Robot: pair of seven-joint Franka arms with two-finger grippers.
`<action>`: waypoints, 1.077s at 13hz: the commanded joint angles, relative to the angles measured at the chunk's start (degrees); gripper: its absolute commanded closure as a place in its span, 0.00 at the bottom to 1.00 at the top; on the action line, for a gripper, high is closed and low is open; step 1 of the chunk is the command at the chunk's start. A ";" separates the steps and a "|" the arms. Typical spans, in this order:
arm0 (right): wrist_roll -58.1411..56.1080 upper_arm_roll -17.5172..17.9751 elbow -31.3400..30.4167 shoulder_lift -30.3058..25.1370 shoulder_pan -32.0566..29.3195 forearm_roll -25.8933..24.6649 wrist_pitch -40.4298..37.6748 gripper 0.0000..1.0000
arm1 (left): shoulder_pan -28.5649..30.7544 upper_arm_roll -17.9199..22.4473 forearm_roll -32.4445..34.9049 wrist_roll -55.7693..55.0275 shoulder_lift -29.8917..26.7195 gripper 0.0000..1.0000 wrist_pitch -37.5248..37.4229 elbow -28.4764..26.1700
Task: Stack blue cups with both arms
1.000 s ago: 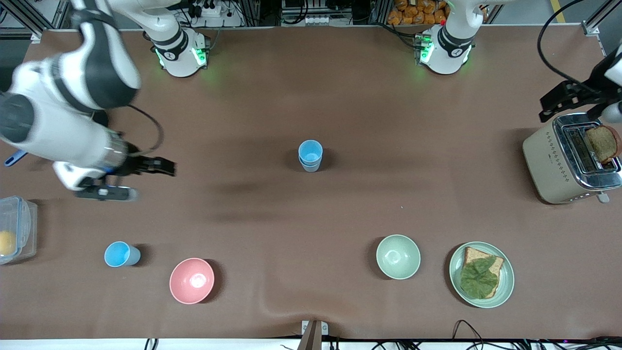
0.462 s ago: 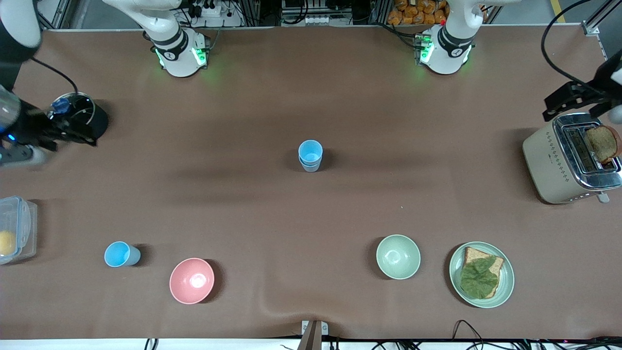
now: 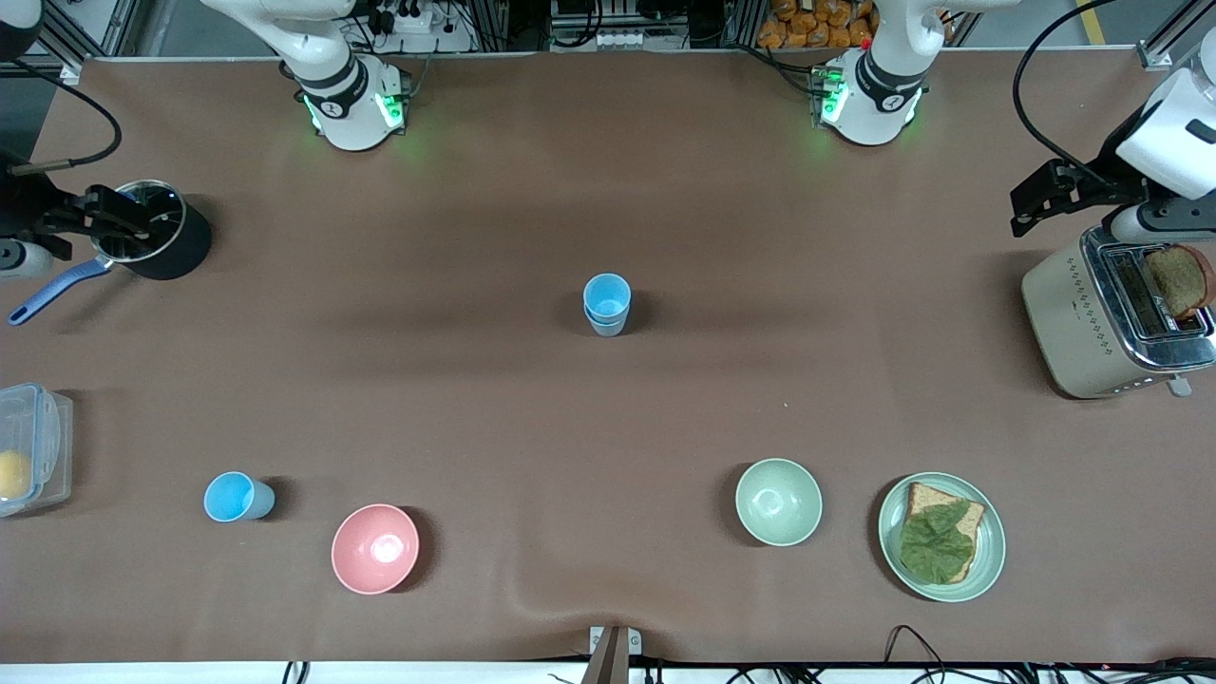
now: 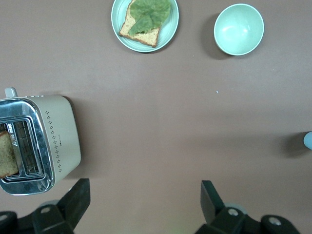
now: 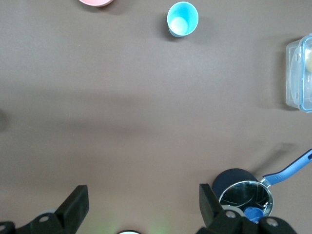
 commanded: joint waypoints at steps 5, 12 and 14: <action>-1.03 1.03 1.21 -0.19 -1.75 0.06 -0.84 0.00 | 1.77 -0.16 -0.18 -0.12 -0.35 0.00 -1.68 1.13; -0.50 0.85 1.30 -0.19 -1.84 0.32 -1.37 0.00 | 1.78 0.18 -0.36 0.06 -0.52 0.00 -2.04 1.04; -0.50 -0.98 1.30 -0.54 -0.79 0.41 -1.19 0.00 | 1.78 0.10 -0.36 0.06 -0.52 0.00 -2.04 1.04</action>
